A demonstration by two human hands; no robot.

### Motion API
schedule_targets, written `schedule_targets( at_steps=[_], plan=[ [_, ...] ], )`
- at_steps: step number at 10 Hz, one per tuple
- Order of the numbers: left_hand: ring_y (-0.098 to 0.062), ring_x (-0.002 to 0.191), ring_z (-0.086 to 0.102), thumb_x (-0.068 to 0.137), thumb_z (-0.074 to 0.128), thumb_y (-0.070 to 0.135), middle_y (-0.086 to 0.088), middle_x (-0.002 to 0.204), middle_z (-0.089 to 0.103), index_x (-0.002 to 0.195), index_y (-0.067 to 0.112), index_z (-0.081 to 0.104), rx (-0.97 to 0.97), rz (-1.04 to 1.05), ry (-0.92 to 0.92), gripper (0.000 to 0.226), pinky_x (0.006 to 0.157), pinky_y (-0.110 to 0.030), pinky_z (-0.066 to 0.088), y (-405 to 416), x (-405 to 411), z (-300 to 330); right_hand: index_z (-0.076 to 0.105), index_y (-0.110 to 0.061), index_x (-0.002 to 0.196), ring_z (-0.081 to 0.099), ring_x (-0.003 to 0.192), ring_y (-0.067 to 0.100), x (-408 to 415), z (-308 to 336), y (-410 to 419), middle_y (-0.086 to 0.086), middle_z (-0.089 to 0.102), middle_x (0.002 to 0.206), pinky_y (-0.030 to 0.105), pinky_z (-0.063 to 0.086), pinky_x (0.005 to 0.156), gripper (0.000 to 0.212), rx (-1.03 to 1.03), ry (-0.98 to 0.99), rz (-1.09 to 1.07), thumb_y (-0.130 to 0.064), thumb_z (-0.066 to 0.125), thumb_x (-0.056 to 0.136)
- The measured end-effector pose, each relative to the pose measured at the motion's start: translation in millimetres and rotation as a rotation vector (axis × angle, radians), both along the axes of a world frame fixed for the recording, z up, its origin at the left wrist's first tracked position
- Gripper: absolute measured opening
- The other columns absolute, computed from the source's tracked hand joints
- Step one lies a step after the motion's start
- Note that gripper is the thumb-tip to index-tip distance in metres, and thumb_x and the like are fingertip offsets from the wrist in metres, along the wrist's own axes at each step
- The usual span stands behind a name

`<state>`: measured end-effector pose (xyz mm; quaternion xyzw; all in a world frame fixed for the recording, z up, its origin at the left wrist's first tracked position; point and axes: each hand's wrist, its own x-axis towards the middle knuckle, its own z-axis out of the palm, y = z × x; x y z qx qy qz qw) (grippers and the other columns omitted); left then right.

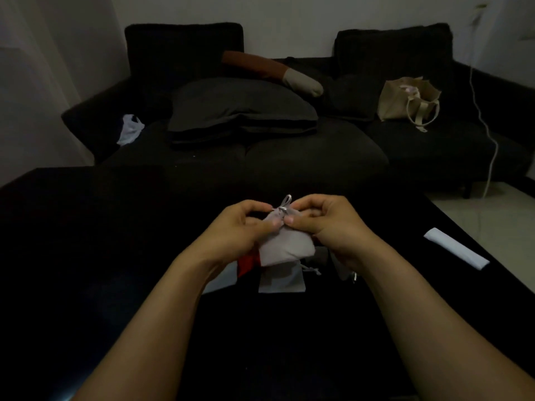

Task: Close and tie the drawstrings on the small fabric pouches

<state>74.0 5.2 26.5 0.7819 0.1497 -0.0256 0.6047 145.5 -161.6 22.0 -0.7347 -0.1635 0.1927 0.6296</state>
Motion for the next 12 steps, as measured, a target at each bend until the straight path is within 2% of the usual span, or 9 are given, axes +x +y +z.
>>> schedule_targets(
  at_steps=[2,3,4,5,6,8,9,11,12],
  plan=[
    [-0.012,0.071,0.07,0.076,0.082,0.009,-0.006,0.076,0.075,0.096,0.015,0.067,0.284,0.033,0.011,0.025,0.061,-0.023,0.052,5,1,-35,0.068,-0.011,0.094,0.073,0.086,0.025,6,-28,-1,0.012,0.075,0.087,0.041,0.062,0.076,0.029,-0.429,-0.043,0.023,0.002,0.081,0.071],
    [-0.01,0.065,0.067,0.066,0.089,0.014,0.001,0.069,0.071,0.079,0.018,0.065,0.472,0.083,0.005,0.027,0.063,-0.029,0.055,4,3,-50,0.067,-0.014,0.073,0.071,0.072,0.019,7,-45,3,0.002,0.072,0.07,0.034,0.061,0.069,0.026,-0.617,-0.215,-0.046,-0.01,0.089,0.061],
    [-0.013,0.07,0.07,0.059,0.091,0.012,0.001,0.069,0.072,0.076,0.018,0.064,0.603,0.071,0.007,0.033,0.077,-0.037,0.059,5,5,-60,0.058,-0.018,0.061,0.061,0.064,0.013,4,-55,8,-0.005,0.061,0.061,0.022,0.044,0.052,0.032,-0.705,-0.384,-0.064,-0.015,0.089,0.059],
    [-0.014,0.069,0.066,0.051,0.096,0.016,0.003,0.071,0.068,0.073,0.018,0.062,0.677,0.068,-0.009,0.041,0.07,-0.033,0.058,5,4,-59,0.054,-0.018,0.058,0.057,0.061,0.012,4,-57,9,-0.006,0.058,0.058,0.021,0.038,0.05,0.034,-0.713,-0.431,-0.072,-0.015,0.089,0.058],
    [-0.013,0.072,0.065,0.046,0.097,0.033,0.005,0.075,0.067,0.07,0.021,0.061,0.751,0.108,0.047,0.045,0.069,-0.033,0.058,12,2,-47,0.062,-0.016,0.06,0.064,0.062,0.013,8,-46,6,-0.005,0.064,0.058,0.025,0.052,0.058,0.028,-0.704,-0.424,-0.076,-0.016,0.09,0.056],
    [-0.018,0.082,0.065,0.067,0.079,0.058,0.0,0.084,0.067,0.078,0.018,0.062,0.869,-0.016,0.26,0.045,0.071,-0.027,0.051,20,3,-61,0.077,-0.018,0.076,0.064,0.068,0.001,2,-53,13,-0.008,0.07,0.068,0.024,0.052,0.068,0.019,-0.703,-0.414,0.213,-0.034,0.085,0.071],
    [-0.013,0.075,0.062,0.08,0.074,0.048,-0.002,0.081,0.068,0.084,0.013,0.07,0.784,-0.083,0.245,0.036,0.067,-0.027,0.047,19,4,-71,0.074,-0.02,0.093,0.064,0.083,0.005,2,-63,22,-0.01,0.07,0.088,0.028,0.053,0.079,0.027,-0.722,-0.45,0.264,-0.036,0.082,0.074],
    [-0.011,0.094,0.058,0.083,0.075,0.038,0.003,0.103,0.064,0.105,0.018,0.066,0.816,-0.148,0.15,0.031,0.079,-0.02,0.042,18,8,-75,0.061,-0.019,0.123,0.061,0.106,0.022,0,-70,28,0.002,0.063,0.119,0.024,0.043,0.081,0.045,-0.829,-0.577,0.353,-0.032,0.074,0.082],
    [-0.012,0.093,0.065,0.081,0.077,0.036,0.004,0.098,0.07,0.094,0.021,0.07,0.792,-0.09,0.094,0.021,0.085,-0.027,0.052,22,10,-64,0.07,-0.012,0.097,0.065,0.092,0.021,10,-62,29,0.004,0.067,0.1,0.031,0.052,0.077,0.019,-0.852,-0.582,0.272,-0.022,0.072,0.082]
  ],
)
